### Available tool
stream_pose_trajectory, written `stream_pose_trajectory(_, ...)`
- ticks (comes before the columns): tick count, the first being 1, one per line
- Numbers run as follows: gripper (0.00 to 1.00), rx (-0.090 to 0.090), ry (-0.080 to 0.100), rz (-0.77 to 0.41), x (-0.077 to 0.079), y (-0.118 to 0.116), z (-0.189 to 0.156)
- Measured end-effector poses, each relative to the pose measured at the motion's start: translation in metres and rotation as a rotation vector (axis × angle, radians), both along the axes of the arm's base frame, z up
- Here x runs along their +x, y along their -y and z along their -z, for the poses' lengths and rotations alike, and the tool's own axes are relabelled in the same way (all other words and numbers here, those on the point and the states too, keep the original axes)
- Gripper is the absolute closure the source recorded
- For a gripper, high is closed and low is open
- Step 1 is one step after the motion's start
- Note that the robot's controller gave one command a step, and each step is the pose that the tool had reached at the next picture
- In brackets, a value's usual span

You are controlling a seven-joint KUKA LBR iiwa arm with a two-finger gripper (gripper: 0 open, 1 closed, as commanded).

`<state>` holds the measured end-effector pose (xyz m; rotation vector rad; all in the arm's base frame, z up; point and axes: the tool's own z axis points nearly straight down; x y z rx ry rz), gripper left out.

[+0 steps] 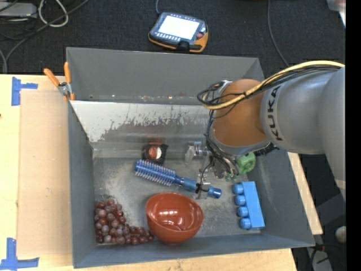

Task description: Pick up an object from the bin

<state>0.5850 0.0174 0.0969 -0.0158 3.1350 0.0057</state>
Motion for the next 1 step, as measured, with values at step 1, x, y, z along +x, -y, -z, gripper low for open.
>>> stream_pose_trajectory(1, 0.0, 0.0, -0.005, -0.008, 0.0007, -0.0056, -0.0073)
